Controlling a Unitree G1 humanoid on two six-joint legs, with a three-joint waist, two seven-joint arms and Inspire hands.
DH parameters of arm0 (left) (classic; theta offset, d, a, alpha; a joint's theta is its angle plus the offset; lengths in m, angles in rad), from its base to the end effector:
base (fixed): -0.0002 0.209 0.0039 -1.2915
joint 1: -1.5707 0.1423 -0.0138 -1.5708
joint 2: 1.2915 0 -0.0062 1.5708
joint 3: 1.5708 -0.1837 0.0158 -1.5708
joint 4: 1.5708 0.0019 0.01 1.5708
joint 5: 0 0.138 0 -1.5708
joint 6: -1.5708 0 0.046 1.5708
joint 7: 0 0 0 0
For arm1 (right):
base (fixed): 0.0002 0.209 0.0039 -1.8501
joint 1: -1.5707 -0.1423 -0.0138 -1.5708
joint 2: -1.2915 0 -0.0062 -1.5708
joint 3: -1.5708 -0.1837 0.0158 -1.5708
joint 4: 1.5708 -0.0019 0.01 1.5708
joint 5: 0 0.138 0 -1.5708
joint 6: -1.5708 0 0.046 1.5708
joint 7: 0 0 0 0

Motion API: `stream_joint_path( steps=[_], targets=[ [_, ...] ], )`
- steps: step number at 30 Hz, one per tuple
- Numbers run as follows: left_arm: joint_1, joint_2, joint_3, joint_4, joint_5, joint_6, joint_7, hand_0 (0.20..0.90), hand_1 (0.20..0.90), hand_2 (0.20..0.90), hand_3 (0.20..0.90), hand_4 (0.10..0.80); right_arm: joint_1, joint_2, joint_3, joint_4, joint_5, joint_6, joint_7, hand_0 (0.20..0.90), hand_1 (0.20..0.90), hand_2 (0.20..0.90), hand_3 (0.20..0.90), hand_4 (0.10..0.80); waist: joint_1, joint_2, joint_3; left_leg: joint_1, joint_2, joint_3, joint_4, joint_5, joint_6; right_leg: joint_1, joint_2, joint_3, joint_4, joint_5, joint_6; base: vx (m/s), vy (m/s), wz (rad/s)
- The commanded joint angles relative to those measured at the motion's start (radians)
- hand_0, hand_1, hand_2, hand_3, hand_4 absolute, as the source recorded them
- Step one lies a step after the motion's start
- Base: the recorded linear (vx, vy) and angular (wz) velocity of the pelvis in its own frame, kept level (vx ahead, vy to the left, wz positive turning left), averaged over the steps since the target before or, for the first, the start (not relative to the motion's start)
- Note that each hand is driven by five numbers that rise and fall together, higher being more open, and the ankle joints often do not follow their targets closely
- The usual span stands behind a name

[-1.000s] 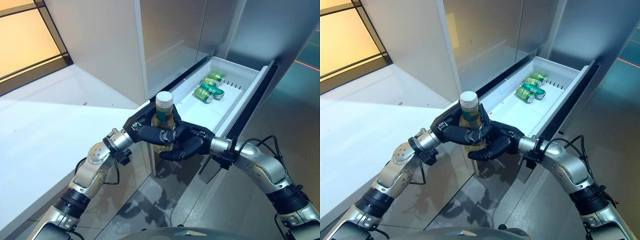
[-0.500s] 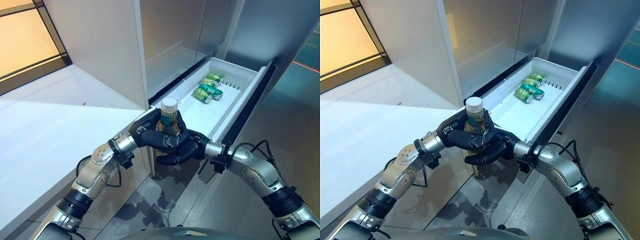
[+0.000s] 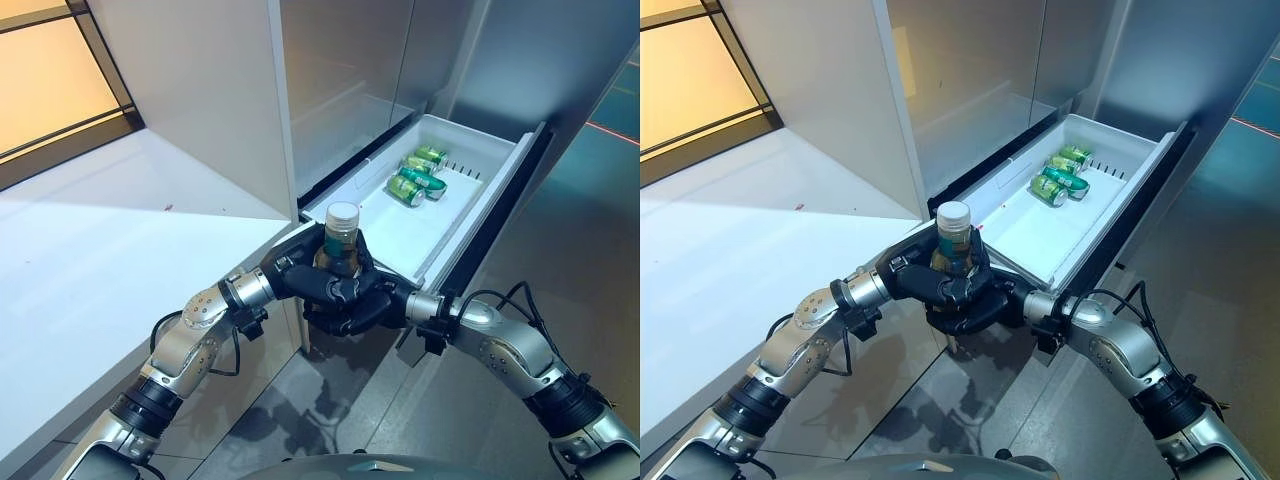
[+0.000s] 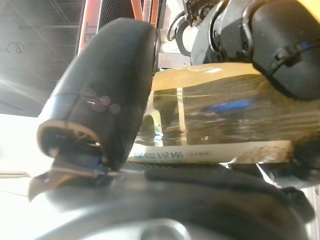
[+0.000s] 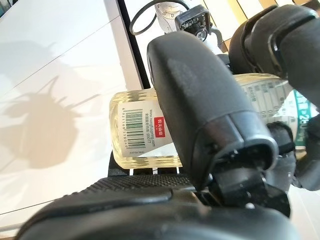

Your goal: Put drinks into fridge and close the fridge

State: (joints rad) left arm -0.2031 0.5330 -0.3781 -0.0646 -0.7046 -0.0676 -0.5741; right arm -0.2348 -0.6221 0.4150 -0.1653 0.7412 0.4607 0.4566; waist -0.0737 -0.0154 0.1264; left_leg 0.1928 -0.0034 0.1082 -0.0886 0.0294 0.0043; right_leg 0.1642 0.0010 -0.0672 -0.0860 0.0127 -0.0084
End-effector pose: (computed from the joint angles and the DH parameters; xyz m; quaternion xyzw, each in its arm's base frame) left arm 0.2283 0.1651 0.0882 -0.0623 -0.0632 -0.4719 0.8772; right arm 0.2233 -0.1637 0.0853 0.0318 0.1783 0.4618 0.8683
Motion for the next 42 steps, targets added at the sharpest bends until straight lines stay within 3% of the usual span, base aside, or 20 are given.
stream_joint_path(
  steps=[1, 9, 14, 20, 26, 32, 36, 37, 39, 40, 42],
  targets=[
    [-0.19, -0.126, -0.135, -0.118, -0.017, -0.144, -0.052, 0.9, 0.9, 0.9, 0.9, 0.8, -0.147, 0.17, -0.044, -0.117, 0.141, -0.154, -0.052, 0.3, 0.3, 0.3, 0.2, 0.1, 0.002, -0.007, -0.063, -0.012, -0.019, 0.011, 0.004, -0.075, 0.034, -0.04, -0.025, -0.028, 0.064, -0.02, 0.07, 0.0, 0.0, 0.0],
    [-0.164, -0.122, -0.059, -0.12, 0.033, -0.258, 0.109, 0.9, 0.9, 0.9, 0.9, 0.8, -0.216, 0.1, -0.167, -0.118, -0.054, -0.314, -0.167, 0.3, 0.3, 0.3, 0.2, 0.1, 0.011, -0.014, -0.061, -0.014, -0.015, 0.008, 0.008, -0.078, 0.031, -0.037, -0.022, -0.035, 0.066, -0.027, 0.063, 0.0, 0.0, 0.0],
    [-0.124, -0.122, 0.023, -0.129, 0.056, -0.289, 0.202, 0.9, 0.9, 0.9, 0.9, 0.8, -0.266, 0.026, -0.277, -0.095, -0.116, -0.318, -0.251, 0.3, 0.3, 0.3, 0.2, 0.1, 0.023, -0.023, -0.062, -0.016, -0.014, -0.004, 0.012, -0.083, 0.027, -0.036, -0.017, -0.045, 0.077, -0.038, 0.056, -0.009, -0.015, 0.02],
    [-0.061, -0.108, 0.081, -0.088, 0.066, -0.288, 0.242, 0.9, 0.9, 0.9, 0.9, 0.8, -0.292, -0.024, -0.365, -0.039, -0.072, -0.312, -0.316, 0.3, 0.3, 0.3, 0.2, 0.1, 0.039, -0.033, -0.063, -0.022, -0.017, -0.018, 0.032, -0.093, 0.024, -0.03, -0.014, -0.052, 0.078, -0.044, 0.045, -0.003, -0.025, 0.08],
    [0.01, -0.106, 0.087, -0.042, 0.019, -0.198, 0.24, 0.9, 0.9, 0.9, 0.9, 0.8, -0.331, -0.102, -0.417, 0.021, -0.273, -0.39, -0.405, 0.3, 0.3, 0.3, 0.2, 0.1, 0.054, -0.035, -0.065, -0.028, -0.015, -0.029, 0.033, -0.09, 0.018, -0.027, -0.008, -0.062, 0.07, -0.042, 0.041, 0.003, -0.01, 0.02],
    [0.092, -0.106, 0.055, 0.024, -0.016, -0.162, 0.219, 0.9, 0.9, 0.9, 0.9, 0.8, -0.394, -0.195, -0.421, 0.113, -0.446, -0.435, -0.485, 0.3, 0.3, 0.3, 0.2, 0.1, 0.075, -0.037, -0.061, -0.035, -0.011, -0.043, 0.027, -0.08, 0.008, -0.026, -0.006, -0.08, 0.064, -0.043, 0.039, 0.004, -0.009, 0.07],
    [0.156, -0.1, 0.021, 0.06, -0.062, -0.071, 0.17, 0.9, 0.9, 0.9, 0.9, 0.8, -0.444, -0.29, -0.402, 0.211, -0.629, -0.479, -0.545, 0.3, 0.3, 0.3, 0.2, 0.1, 0.099, -0.039, -0.056, -0.043, -0.009, -0.053, 0.027, -0.072, 0.002, -0.022, -0.008, -0.101, 0.062, -0.046, 0.037, 0.012, -0.003, 0.13],
    [0.187, -0.104, 0.0, 0.092, -0.102, -0.001, 0.136, 0.9, 0.9, 0.9, 0.9, 0.8, -0.475, -0.332, -0.372, 0.264, -0.633, -0.484, -0.562, 0.3, 0.3, 0.3, 0.2, 0.1, 0.113, -0.04, -0.054, -0.05, -0.008, -0.06, 0.028, -0.066, -0.002, -0.021, -0.01, -0.113, 0.062, -0.047, 0.038, 0.02, 0.002, 0.13],
    [0.198, -0.108, -0.005, 0.104, -0.102, 0.019, 0.117, 0.9, 0.9, 0.9, 0.9, 0.8, -0.492, -0.344, -0.359, 0.287, -0.623, -0.479, -0.559, 0.3, 0.3, 0.3, 0.2, 0.1, 0.117, -0.039, -0.053, -0.052, -0.008, -0.064, 0.03, -0.065, -0.003, -0.021, -0.012, -0.119, 0.062, -0.048, 0.037, 0.027, 0.003, 0.25],
    [0.247, -0.108, -0.041, 0.159, -0.111, 0.114, 0.081, 0.9, 0.9, 0.9, 0.9, 0.8, -0.533, -0.372, -0.322, 0.369, -0.569, -0.463, -0.549, 0.3, 0.3, 0.3, 0.2, 0.1, 0.141, -0.041, -0.045, -0.06, -0.008, -0.074, 0.033, -0.06, -0.008, -0.018, -0.016, -0.138, 0.06, -0.049, 0.037, 0.041, 0.006, 0.19],
    [0.265, -0.105, -0.059, 0.192, -0.107, 0.148, 0.067, 0.9, 0.9, 0.9, 0.9, 0.8, -0.562, -0.382, -0.295, 0.427, -0.544, -0.46, -0.542, 0.3, 0.3, 0.3, 0.2, 0.1, 0.15, -0.04, -0.042, -0.07, -0.009, -0.081, 0.037, -0.057, -0.009, -0.021, -0.019, -0.146, 0.058, -0.048, 0.037, 0.036, 0.009, 0.1]
  ],
)
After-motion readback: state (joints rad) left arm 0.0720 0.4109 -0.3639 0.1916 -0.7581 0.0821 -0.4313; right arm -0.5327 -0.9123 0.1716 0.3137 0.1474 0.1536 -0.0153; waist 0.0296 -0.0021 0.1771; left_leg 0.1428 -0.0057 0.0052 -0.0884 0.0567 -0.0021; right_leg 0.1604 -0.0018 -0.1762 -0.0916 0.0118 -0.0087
